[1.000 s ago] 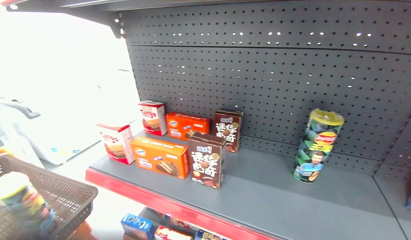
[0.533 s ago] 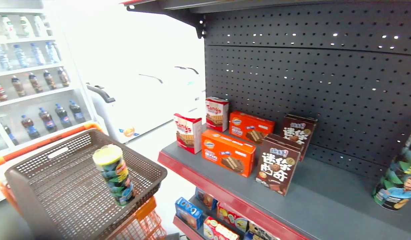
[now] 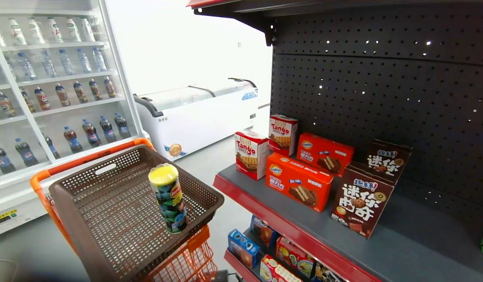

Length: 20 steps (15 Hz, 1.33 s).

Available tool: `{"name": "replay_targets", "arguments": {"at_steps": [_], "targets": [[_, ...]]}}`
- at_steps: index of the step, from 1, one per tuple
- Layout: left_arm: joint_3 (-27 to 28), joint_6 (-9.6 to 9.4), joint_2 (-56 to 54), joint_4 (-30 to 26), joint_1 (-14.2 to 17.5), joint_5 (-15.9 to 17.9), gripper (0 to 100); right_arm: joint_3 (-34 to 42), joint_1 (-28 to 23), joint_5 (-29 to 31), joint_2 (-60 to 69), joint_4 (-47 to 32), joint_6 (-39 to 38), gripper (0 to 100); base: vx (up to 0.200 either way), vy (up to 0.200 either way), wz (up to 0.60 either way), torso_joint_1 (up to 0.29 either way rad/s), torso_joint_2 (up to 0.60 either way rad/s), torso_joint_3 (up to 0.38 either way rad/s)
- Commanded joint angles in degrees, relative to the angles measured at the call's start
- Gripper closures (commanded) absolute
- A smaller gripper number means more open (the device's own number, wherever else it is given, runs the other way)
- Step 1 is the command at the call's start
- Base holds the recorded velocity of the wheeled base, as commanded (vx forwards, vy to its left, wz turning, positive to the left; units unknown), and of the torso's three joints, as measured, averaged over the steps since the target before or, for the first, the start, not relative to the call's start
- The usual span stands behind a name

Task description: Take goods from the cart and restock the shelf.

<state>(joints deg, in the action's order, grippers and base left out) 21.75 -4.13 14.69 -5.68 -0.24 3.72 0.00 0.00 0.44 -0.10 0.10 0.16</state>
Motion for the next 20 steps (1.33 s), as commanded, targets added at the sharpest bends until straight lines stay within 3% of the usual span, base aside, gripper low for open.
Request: {"name": "replay_targets", "arguments": {"at_steps": [1, 2, 4, 6, 7, 8, 12, 15, 17, 20], "targets": [[16.84, -2.46, 26.97, -1.97, 0.60, -0.03, 0, 0.00, 0.09, 0.00, -0.08, -0.01, 0.02, 0, 0.000, 0.000, 0.00, 0.000, 0.00, 0.000], [16.92, -3.78, 31.63, -1.61, 1.47, -0.29, 0, 0.00, 0.09, 0.00, -0.08, -0.01, 0.02, 0, 0.000, 0.000, 0.00, 0.000, 0.00, 0.000], [14.99, -3.87, 35.58, -0.65, 0.68, -0.82, 0, 0.00, 0.00, 0.00, -0.08, -0.01, 0.02, 0, 0.000, 0.000, 0.00, 0.000, 0.00, 0.000], [11.65, -3.87, 39.98, 6.21, -0.02, -0.91, 0, 0.00, 0.00, 0.00, -0.08, -0.01, 0.02, 0, 0.000, 0.000, 0.00, 0.000, 0.00, 0.000], [11.65, -3.87, 39.98, 6.21, -0.02, -0.91, 0, 0.00, 0.00, 0.00, -0.08, -0.01, 0.02, 0, 0.000, 0.000, 0.00, 0.000, 0.00, 0.000], [9.54, -3.87, 44.72, 12.36, -0.55, -1.26, 0, 0.00, 0.09, 0.00, -0.08, -0.01, 0.02, 0, 0.000, 0.000, 0.00, 0.000, 0.00, 0.000], [7.70, -3.60, 53.43, 17.55, -0.64, -1.43, 0, 0.00, 0.09, 0.00, -0.08, -0.01, 0.02, 0, 0.000, 0.000, 0.00, 0.000, 0.00, 0.000], [7.08, -3.69, 63.62, 26.60, -0.99, -0.99, 0, 0.00, 0.00, 0.00, -0.08, -0.01, 0.02, 0, 0.000, 0.000, 0.00, 0.000, 0.00, 0.000], [7.08, -3.69, 71.88, 34.51, -2.66, -0.11, 0, 0.00, 0.09, 0.00, -0.08, -0.01, 0.02, 0, 0.000, 0.000, 0.00, 0.000, 0.00, 0.000], [7.08, -3.51, 78.30, 39.61, -5.56, 0.59, 0, 0.00, 0.00, 0.00, -0.08, -0.01, 0.02, 0, 0.000, 0.000, 0.00, 0.000, 0.00, 0.000]]}}
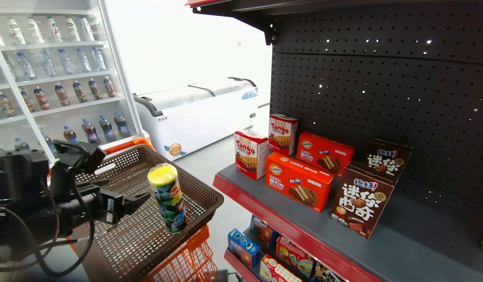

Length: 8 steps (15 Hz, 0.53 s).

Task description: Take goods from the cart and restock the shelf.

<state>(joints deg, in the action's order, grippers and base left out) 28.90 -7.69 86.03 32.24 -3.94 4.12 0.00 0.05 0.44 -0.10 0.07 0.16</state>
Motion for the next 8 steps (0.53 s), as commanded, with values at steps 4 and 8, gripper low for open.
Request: {"name": "replay_targets", "arguments": {"at_steps": [4, 8], "targets": [[-0.16, -0.22, 14.25, 8.80, -4.32, 0.19, 0, 0.00, 0.04, 0.00, -0.08, 0.01, 0.02, 0, 0.000, 0.000, 0.00, 0.000, 0.00, 0.000], [-0.34, -0.31, 21.90, 18.73, -4.15, -0.17, 0, 0.00, -0.05, 0.00, -0.08, 0.01, 0.02, 0, 0.000, 0.000, 0.00, 0.000, 0.00, 0.000]]}}
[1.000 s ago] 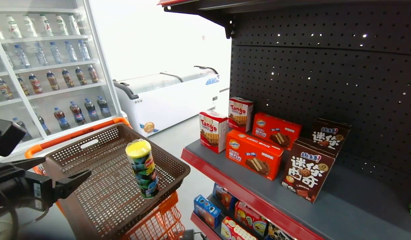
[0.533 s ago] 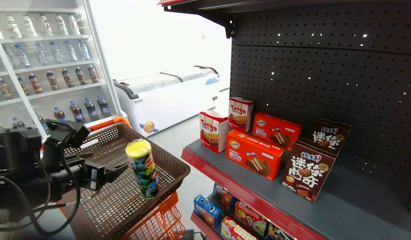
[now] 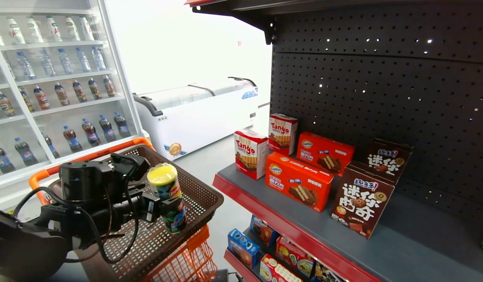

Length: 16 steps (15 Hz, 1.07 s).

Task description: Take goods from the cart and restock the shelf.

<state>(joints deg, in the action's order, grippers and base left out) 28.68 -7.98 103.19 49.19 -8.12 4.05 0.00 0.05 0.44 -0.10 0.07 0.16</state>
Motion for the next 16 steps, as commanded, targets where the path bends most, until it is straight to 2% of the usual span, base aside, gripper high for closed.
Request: {"name": "replay_targets", "arguments": {"at_steps": [1, 5, 6, 11, 16], "targets": [[-0.12, -0.10, 7.20, 5.30, -0.05, -0.62, 0, 0.00, 0.04, 0.00, -0.08, 0.01, 0.02, 0, 0.000, 0.000, 0.00, 0.000, 0.00, 0.000], [-0.30, -0.10, 15.81, 18.49, -1.11, -4.93, 0, 0.00, 0.04, 0.00, -0.08, 0.01, 0.02, 0, 0.000, 0.000, 0.00, 0.000, 0.00, 0.000], [-0.30, -0.10, 18.89, 23.23, -1.64, -7.21, 0, 0.00, -0.05, 0.00, -0.08, 0.01, 0.02, 0, 0.000, 0.000, 0.00, 0.000, 0.00, 0.000], [-0.30, -0.01, 22.75, 28.33, -2.87, -7.91, 0, 0.00, -0.05, 0.00, -0.08, 0.01, 0.02, 0, 0.000, 0.000, 0.00, 0.000, 0.00, 0.000], [-2.76, 0.07, 23.11, 29.65, -2.87, -7.91, 0, 0.00, -0.05, 0.00, -0.08, 0.01, 0.02, 0, 0.000, 0.000, 0.00, 0.000, 0.00, 0.000]]}}
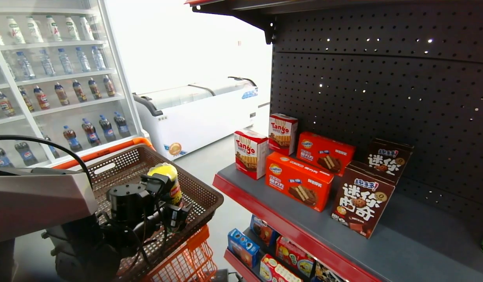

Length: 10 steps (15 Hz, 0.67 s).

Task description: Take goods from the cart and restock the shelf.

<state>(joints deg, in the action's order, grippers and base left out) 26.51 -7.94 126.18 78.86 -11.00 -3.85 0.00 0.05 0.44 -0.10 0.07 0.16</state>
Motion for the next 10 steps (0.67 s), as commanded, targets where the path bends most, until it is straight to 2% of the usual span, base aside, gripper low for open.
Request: {"name": "replay_targets", "arguments": {"at_steps": [1, 3, 6, 8, 10], "targets": [[-0.59, 0.03, 0.03, 0.15, 0.01, -0.10, 100, 0.00, -0.05, 0.00, -0.08, 0.01, 0.02, 0, 0.000, 0.000, 0.00, 0.000, 0.00, 0.000], [-0.85, -0.06, -0.06, 0.15, -0.08, -1.42, 100, 0.00, -0.05, 0.00, -0.08, 0.01, 0.02, 0, 0.000, 0.000, 0.00, 0.000, 0.00, 0.000], [-1.20, 0.11, -2.70, -0.29, 0.54, -1.25, 100, 0.00, 0.04, 0.00, -0.08, 0.01, 0.02, 0, 0.000, 0.000, 0.00, 0.000, 0.00, 0.000], [-0.85, 0.29, -6.21, -0.90, 0.62, 0.07, 100, 0.00, 0.04, 0.00, -0.08, 0.01, 0.02, 0, 0.000, 0.000, 0.00, 0.000, 0.00, 0.000], [1.61, -0.06, -10.70, -5.30, 0.36, 4.20, 100, 0.00, 0.04, 0.00, -0.08, 0.01, 0.02, 0, 0.000, 0.000, 0.00, 0.000, 0.00, 0.000]]}}
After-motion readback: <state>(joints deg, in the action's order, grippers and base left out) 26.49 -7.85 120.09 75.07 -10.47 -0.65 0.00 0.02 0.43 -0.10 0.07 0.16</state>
